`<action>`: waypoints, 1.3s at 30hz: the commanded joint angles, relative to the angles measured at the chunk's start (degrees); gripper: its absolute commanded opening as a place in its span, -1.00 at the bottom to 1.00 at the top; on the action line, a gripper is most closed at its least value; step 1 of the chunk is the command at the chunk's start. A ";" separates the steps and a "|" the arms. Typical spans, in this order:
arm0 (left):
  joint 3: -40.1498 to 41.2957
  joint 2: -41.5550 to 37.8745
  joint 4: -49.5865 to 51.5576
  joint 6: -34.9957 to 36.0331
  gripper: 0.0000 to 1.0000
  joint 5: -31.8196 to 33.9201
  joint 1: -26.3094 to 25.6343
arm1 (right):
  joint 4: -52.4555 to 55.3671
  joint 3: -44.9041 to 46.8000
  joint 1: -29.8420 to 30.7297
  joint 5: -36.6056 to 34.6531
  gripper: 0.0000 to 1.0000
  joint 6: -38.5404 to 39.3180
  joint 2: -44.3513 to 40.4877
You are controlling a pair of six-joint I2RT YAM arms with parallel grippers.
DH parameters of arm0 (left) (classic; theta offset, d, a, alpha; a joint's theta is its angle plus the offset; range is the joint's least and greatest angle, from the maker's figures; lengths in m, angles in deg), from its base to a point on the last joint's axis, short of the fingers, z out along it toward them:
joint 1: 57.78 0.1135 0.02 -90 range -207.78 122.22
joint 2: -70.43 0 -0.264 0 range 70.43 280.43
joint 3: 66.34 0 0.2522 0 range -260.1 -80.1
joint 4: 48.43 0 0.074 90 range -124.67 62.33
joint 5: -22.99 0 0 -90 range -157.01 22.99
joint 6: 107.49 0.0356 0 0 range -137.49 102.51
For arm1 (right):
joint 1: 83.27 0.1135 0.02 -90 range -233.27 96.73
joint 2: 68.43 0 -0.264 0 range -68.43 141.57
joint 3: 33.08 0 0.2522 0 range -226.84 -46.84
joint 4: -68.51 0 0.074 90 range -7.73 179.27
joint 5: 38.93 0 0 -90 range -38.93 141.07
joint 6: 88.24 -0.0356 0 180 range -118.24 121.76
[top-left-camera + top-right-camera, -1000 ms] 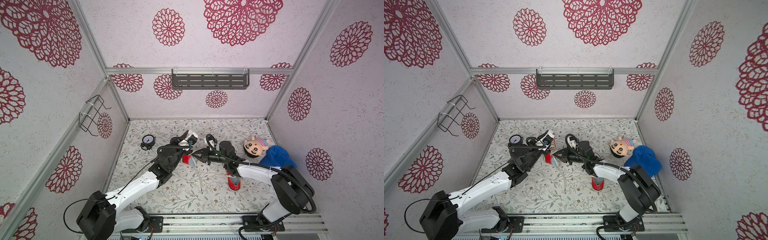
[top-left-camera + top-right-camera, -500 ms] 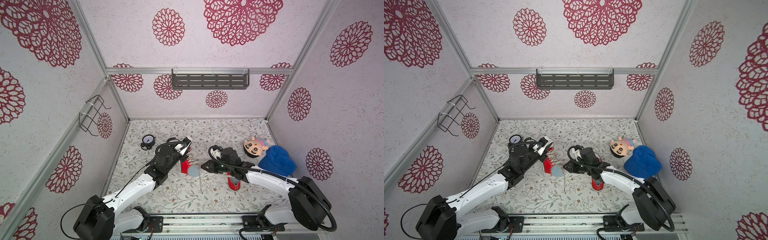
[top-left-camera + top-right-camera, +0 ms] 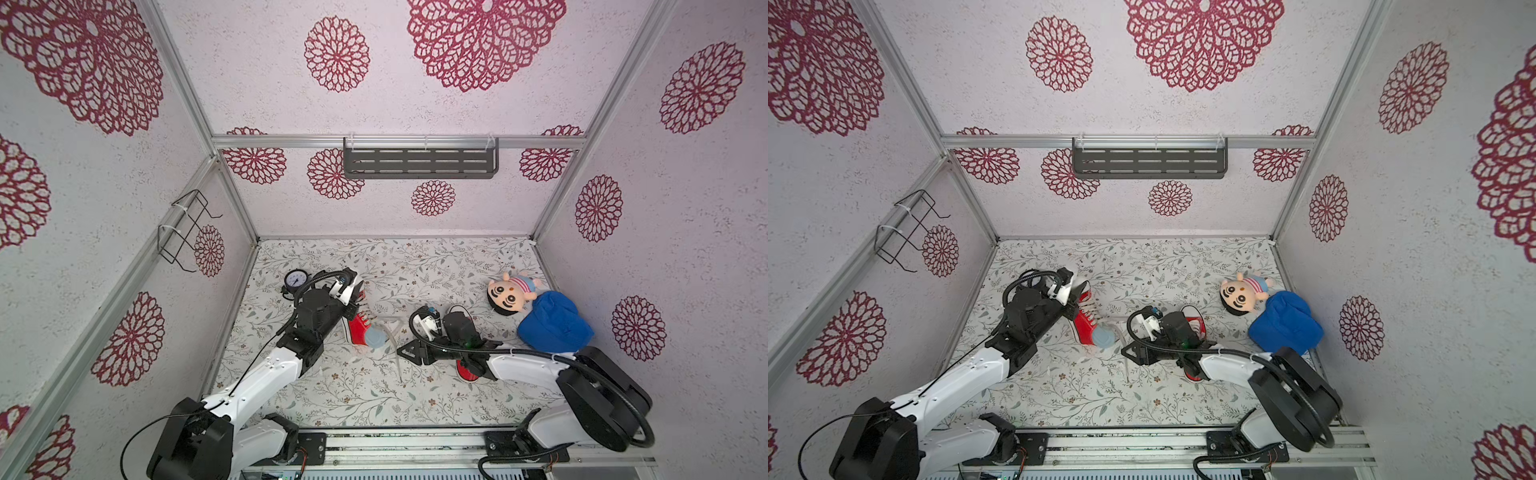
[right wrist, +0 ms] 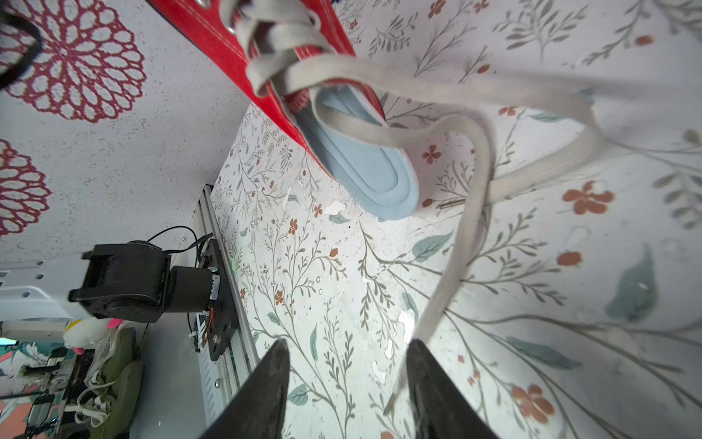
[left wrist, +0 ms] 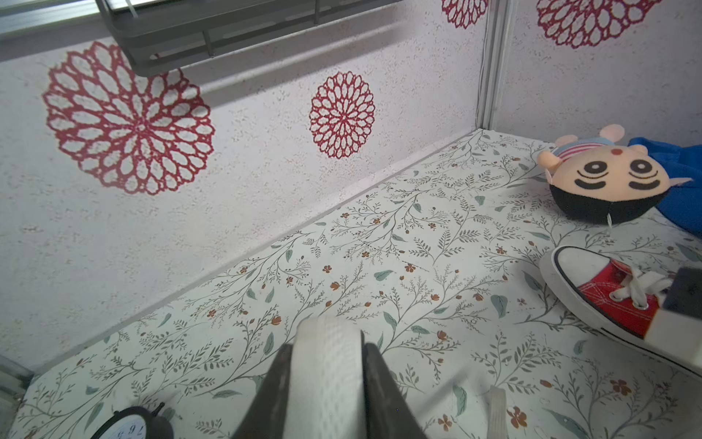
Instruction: Remove the insole from the shoe
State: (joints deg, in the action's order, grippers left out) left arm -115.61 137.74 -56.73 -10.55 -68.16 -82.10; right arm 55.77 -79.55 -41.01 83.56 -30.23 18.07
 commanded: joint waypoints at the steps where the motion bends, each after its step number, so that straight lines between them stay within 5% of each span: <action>1: -0.44 -0.30 -0.79 -5.04 -1.00 -7.22 2.41 | -9.59 -4.38 0.10 2.58 0.02 3.31 4.99; 15: -0.44 2.28 -2.36 -6.63 -1.00 -12.82 6.63 | -19.36 -14.39 -1.13 3.67 -0.11 0.63 23.45; 19: -0.44 2.74 -2.47 -6.85 -1.00 -12.83 6.76 | -23.55 -14.64 -1.04 5.38 -0.34 -2.49 25.11; 22: -0.44 2.92 -2.42 -6.98 -1.00 -12.23 7.04 | -23.70 -14.21 -1.11 5.73 -0.71 -3.31 25.18; 25: -0.91 3.31 -1.75 -7.81 -1.00 -12.02 8.05 | -22.96 -11.77 -1.21 4.85 -1.00 -3.96 22.76; 39: -9.08 15.11 -4.04 -17.67 -1.00 -28.25 23.00 | 20.52 5.18 -2.40 -9.09 -1.00 4.02 -9.03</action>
State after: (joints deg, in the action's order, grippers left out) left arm -121.91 151.03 -59.07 -25.50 -91.76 -60.48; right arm 61.15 -77.12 -42.65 78.91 -28.35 15.38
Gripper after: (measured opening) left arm 0.279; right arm 0.050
